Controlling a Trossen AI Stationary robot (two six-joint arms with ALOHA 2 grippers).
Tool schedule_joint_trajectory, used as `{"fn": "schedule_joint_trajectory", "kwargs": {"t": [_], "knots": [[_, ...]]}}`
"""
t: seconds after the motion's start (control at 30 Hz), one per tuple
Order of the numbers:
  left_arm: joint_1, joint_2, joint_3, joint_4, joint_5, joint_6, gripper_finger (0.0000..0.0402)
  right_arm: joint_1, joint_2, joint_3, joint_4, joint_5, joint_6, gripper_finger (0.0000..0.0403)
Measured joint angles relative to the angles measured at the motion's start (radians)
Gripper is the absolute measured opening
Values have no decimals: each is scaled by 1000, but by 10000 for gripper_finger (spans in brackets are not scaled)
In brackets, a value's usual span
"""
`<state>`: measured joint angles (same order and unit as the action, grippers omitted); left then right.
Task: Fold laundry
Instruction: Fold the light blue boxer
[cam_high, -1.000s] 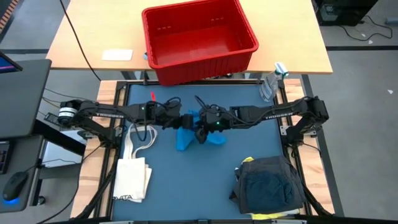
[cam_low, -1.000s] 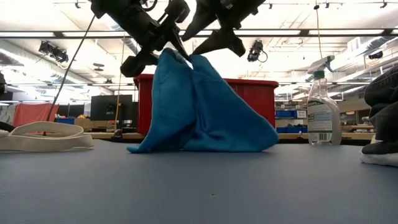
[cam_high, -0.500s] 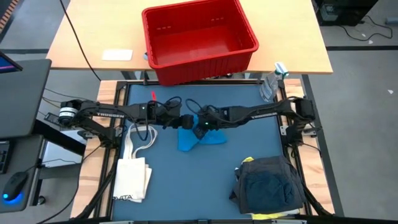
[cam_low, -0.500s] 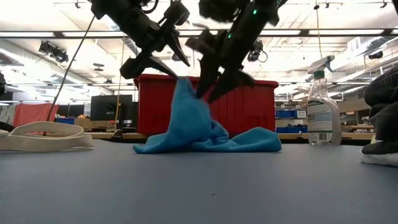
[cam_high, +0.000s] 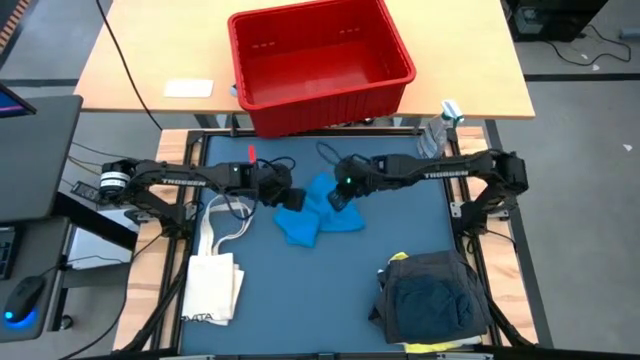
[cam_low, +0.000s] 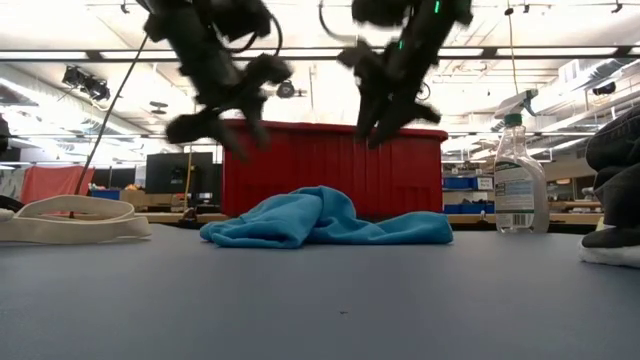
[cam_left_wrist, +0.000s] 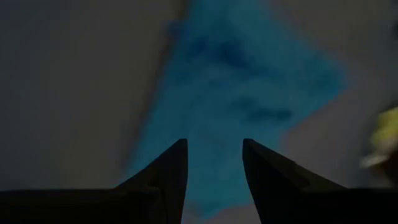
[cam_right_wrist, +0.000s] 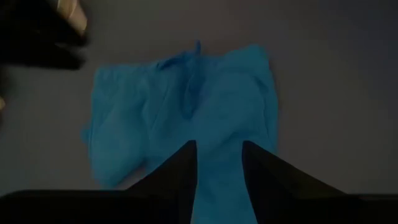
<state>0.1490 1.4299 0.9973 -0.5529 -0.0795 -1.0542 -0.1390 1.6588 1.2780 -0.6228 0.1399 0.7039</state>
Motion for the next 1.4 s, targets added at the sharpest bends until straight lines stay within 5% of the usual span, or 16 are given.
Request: {"fn": "schedule_joint_trajectory", "kwargs": {"t": [0.23,0.43,0.67,0.9,1.0,1.13,1.23,1.4], "knots": [[-21,-73,-31,-176,144,273,156,-176,48,-177,368,-183,-58,135],[-17,-72,-243,12,267,245,156,-278,155,-129,422,-299,-185,135],[5,-56,-375,311,225,123,156,-301,290,-35,384,-377,-218,135],[5,-15,-419,326,143,131,155,-307,407,43,338,-473,-211,125],[4,-1,-417,355,146,145,150,-309,430,60,312,-493,-230,92],[-3,12,-418,432,181,221,100,-305,423,58,284,-516,-278,13],[-6,11,-417,439,207,226,27,-304,383,53,224,-511,-292,7],[-2,-31,-396,423,291,133,5,-282,218,55,95,-413,-367,4]]}}
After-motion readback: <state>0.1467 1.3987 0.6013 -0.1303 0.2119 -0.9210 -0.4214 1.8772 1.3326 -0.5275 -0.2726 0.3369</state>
